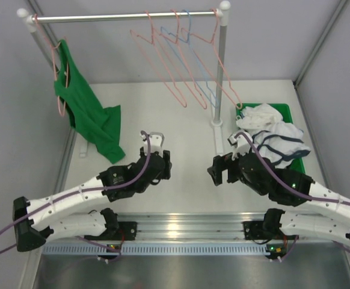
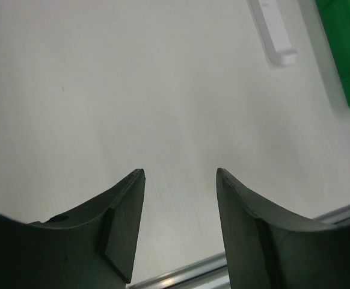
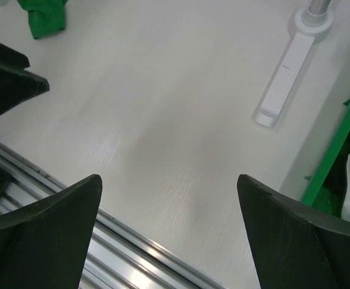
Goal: Place the tank top on the hanger
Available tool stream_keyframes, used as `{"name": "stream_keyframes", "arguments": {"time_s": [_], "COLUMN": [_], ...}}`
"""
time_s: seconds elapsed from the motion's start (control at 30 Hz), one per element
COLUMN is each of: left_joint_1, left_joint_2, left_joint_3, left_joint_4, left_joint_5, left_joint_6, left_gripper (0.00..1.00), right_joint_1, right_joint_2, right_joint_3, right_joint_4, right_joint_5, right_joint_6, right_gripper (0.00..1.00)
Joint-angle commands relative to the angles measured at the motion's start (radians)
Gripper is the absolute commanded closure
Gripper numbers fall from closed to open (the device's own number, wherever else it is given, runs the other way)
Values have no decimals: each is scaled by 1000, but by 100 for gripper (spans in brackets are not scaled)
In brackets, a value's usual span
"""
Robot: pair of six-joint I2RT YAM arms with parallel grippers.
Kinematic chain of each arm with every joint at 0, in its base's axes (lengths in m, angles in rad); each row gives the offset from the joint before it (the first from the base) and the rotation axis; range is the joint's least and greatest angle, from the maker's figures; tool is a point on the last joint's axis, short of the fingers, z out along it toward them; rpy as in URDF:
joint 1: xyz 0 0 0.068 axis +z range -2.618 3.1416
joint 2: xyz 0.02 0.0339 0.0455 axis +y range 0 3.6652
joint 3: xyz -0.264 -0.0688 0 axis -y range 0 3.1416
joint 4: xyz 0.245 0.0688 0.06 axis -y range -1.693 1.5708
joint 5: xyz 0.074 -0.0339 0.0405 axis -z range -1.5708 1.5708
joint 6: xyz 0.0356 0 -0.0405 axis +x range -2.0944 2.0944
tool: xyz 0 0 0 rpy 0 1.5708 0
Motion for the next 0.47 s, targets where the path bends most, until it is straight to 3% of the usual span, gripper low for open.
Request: {"name": "stream_keyframes", "arguments": {"time_s": [0.0,0.2,0.43], "left_joint_1": [-105,-125,-127], "left_joint_2": [-4,-2,-113], "left_joint_3": [-59,-33,-51], "left_joint_4": [36,-12,80], "left_joint_5": [-60,-89,-89], "left_joint_6": [-126,-94,57], "left_gripper": [44,42,39], "right_joint_1": [-12,-15,-21], "right_joint_2": [16,56,94], "right_joint_3": [-18,-50,-59], "right_joint_4": [6,55,100], "right_joint_5": [47,73,139], "right_joint_6": [57,135,211], "right_gripper": [6,4,0]}}
